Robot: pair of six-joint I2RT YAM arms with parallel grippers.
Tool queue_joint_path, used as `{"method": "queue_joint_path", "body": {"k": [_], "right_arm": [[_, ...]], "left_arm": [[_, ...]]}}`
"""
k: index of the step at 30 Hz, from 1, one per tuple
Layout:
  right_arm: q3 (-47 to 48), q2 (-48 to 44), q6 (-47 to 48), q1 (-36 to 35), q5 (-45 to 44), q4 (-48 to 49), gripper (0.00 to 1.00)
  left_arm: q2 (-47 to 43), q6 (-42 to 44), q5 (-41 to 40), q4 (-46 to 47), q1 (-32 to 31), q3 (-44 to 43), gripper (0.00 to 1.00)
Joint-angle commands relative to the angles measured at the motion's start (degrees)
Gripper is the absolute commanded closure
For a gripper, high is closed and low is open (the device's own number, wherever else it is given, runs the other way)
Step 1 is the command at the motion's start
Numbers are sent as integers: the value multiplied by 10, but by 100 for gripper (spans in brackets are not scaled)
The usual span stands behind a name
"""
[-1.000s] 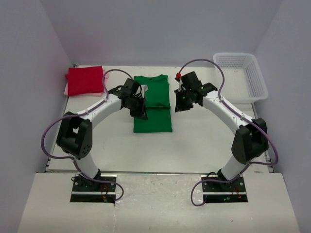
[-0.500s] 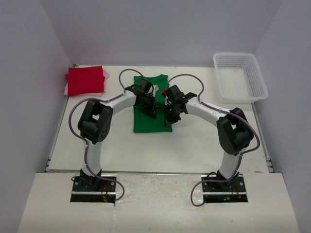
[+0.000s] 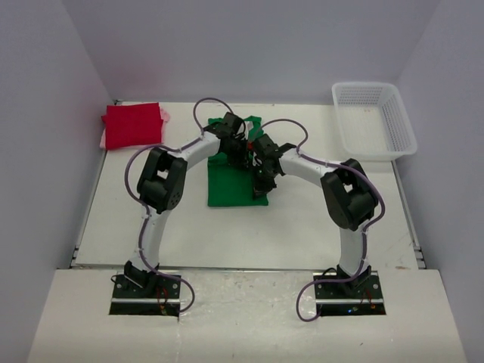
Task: Fold and stack the t-shirts
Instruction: Fold the folded rectangular tshirt in 1/3 of the way
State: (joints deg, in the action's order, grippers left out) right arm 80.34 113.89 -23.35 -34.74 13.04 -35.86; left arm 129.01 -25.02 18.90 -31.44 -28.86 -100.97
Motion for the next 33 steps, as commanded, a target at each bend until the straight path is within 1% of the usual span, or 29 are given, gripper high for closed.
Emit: {"method": "queue_joint_path", "body": {"k": [1,7,10,15,17,19,20,21,23,24,25,27,28,29,30,31,32,33], "right_arm": [[34,19,-5,-2,11,-10,100],[33,39,-15,-2,8,-12,100],[19,30,-17,-2,8,-2,100],[24,27,-16,-2,-6,-9,100],[26,29,-17,-2,-1,-10,100],[32,29,-18,-2,-3,-13,100],[32,27,-17,-2,-5,-15,100],[37,18,-17,-2,-12,-25,100],[37,-2,-14,-3,-37,-31,100],[39,-29,-12,-3,-48,-40,100],[44,-39,-9,-3,-56,-48,100],[60,-56,3,-3,-78,-69,100],[66,-63,8,-2,-87,-74,100],[73,-61,20,-2,-99,-79,86],[94,-49,27,-2,-128,-98,78],[109,-39,31,-2,-149,-113,75],[119,-32,33,-2,-165,-123,74],[127,-26,36,0,-172,-127,75]], "left_arm": [[18,15,3,-5,18,-37,100],[63,29,2,-13,62,-84,100],[77,45,0,-22,80,-131,100],[72,65,14,-24,100,-186,100],[75,65,34,-43,108,-228,100],[58,59,34,-56,109,-247,100],[48,57,33,-62,108,-243,100],[32,54,30,-63,108,-235,100],[-23,41,-6,-72,108,-195,100],[-45,38,-17,-74,107,-177,100],[-94,29,-42,-75,103,-124,100],[-143,16,-59,-69,99,-59,100],[-188,4,-59,-60,94,8,100],[-207,-1,-57,-53,94,44,100],[-243,-2,-53,-45,91,104,100],[-261,-2,-52,-25,91,131,100],[-271,0,-54,-19,91,153,100],[-283,1,-64,-16,91,180,100]]}}
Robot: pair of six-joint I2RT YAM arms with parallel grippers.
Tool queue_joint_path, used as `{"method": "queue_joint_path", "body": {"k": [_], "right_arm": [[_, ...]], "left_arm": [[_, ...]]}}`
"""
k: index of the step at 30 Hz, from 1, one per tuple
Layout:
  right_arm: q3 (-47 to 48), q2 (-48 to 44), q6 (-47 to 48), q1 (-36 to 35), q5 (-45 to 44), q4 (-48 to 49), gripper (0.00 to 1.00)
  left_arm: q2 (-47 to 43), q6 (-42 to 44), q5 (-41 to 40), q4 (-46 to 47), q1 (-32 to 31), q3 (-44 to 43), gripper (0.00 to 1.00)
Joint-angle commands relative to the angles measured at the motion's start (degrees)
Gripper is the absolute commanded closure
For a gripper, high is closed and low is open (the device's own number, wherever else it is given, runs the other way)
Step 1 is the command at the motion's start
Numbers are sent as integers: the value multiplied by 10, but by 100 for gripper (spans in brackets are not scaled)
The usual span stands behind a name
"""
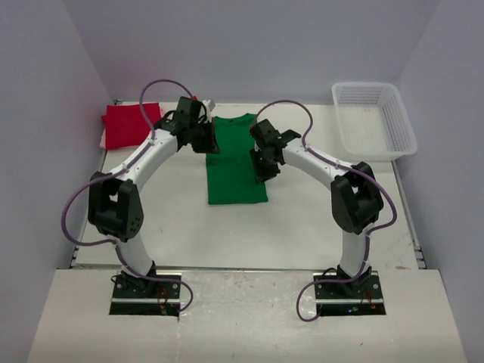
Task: Fold and stack the t-shirts
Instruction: Fold the folded rectangular tshirt in 1/3 of the way
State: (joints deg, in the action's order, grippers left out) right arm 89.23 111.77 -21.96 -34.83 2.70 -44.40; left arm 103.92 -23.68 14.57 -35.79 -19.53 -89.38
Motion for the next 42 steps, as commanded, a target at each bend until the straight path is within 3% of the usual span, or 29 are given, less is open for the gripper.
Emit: {"method": "queue_joint_path", "body": {"k": [1,2,10,32,38,42], "right_arm": [[39,0,24,2,-65,-42,83],[38,1,14,4,-60,-42,100],[-48,-29,-5,5,20,34,100],[-105,24,-33,5,50,75,100],[-131,24,-41,3,55,102,100],[-133,31,-43,3,62,107,100]], "left_arm": [[-33,-8,-22,28,-2,71,100],[-31,-7,-22,30,-2,76,100],[37,-5,-12,51,-3,73,100],[153,-3,-74,43,14,5,100],[62,-31,-84,82,6,117,100],[-24,-48,-159,96,-9,171,100]]}}
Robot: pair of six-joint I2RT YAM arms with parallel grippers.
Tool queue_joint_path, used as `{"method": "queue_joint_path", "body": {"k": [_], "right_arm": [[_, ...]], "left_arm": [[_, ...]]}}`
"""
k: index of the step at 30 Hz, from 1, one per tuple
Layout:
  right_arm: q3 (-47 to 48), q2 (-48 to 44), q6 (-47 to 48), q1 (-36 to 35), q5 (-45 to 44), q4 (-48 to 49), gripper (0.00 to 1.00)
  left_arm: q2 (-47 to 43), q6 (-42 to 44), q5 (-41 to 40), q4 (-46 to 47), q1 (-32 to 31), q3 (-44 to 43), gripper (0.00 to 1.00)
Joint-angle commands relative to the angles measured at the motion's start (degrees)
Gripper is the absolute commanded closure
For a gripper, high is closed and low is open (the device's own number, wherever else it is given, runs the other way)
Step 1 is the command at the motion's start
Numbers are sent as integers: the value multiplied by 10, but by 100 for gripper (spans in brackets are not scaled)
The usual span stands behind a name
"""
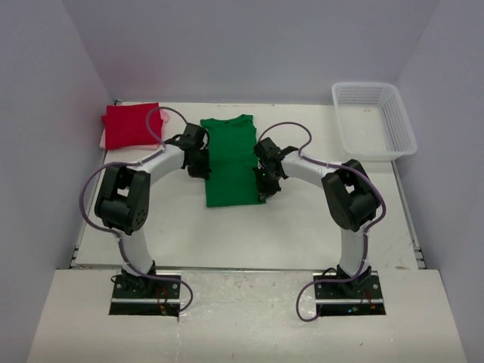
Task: Fold and stack the t-shirts
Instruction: Fold the folded rectangular tshirt in 1/3 of the way, then grab one side of the 2/3 rectangular tshirt with both arms
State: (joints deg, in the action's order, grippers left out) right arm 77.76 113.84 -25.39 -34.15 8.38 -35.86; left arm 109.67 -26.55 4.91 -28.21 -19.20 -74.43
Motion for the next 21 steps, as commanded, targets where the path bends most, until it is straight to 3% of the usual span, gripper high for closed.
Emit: {"method": "queue_joint_path", "body": {"k": [1,5,8,12,21], "right_arm": [[-18,10,-9,-4,7,21,100],[-21,12,-9,-5,5,22,100],[-21,15,-9,-5,3,21,100],[-19,16,-9,-4,1,18,100],[-23,10,-8,-5,7,23,100]], "left_arm": [[-95,-23,-76,12,-12,23,100],[-199,-12,-112,19,-47,54,100],[-229,-5,-112,0,-76,52,100],[-231,-26,-25,5,-90,90,100],[-216,-49,-46,92,-112,209,100]]}}
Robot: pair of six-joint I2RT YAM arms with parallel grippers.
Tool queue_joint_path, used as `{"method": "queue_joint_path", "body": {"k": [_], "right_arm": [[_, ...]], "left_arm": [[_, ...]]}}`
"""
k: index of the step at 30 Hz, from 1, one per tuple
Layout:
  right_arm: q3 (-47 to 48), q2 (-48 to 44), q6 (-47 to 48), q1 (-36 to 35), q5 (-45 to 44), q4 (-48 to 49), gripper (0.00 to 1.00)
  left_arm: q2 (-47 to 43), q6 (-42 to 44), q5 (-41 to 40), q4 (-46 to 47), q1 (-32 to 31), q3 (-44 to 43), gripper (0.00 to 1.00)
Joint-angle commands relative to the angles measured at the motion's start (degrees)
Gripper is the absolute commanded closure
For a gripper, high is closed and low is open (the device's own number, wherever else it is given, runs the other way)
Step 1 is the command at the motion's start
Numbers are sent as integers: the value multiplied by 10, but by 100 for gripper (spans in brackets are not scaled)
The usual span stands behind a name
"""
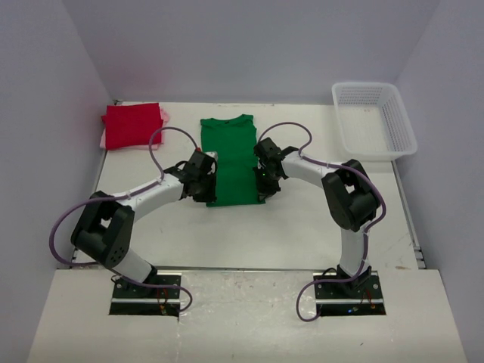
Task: Fold and stack the t-shirts
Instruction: Grab one side of the 2/3 rectangular tshirt with both arms
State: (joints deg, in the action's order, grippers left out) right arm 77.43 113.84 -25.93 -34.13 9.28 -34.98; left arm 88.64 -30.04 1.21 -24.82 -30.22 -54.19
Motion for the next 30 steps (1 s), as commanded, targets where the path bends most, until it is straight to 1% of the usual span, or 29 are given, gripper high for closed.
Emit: {"method": "queue_joint_path", "body": {"k": [1,10,15,18,21,24,26,30], "right_arm": [[-20,10,-3,-5,-2,13,100],[-18,11,-1,-5,-8,10,100],[-19,18,-3,-5,-8,9,100],[-36,18,-9,-5,-10,13,100],[-58,7,-17,-8,-11,26,100],[-102,-14,-30,-13,-15,39,100],[-122,-36,-42,-18,-14,50,100],[-176,-76,-65,-46,-25,64,100]], "left_arm": [[2,-13,-9,60,-2,11,100],[42,-6,-9,82,-3,36,100],[71,-20,-31,72,-3,46,100],[74,-34,-25,71,-3,66,100],[58,-47,-16,68,-4,96,100],[18,-57,-16,65,-12,143,100],[-19,-68,1,58,-19,160,100],[-89,-89,-2,35,-57,197,100]]}}
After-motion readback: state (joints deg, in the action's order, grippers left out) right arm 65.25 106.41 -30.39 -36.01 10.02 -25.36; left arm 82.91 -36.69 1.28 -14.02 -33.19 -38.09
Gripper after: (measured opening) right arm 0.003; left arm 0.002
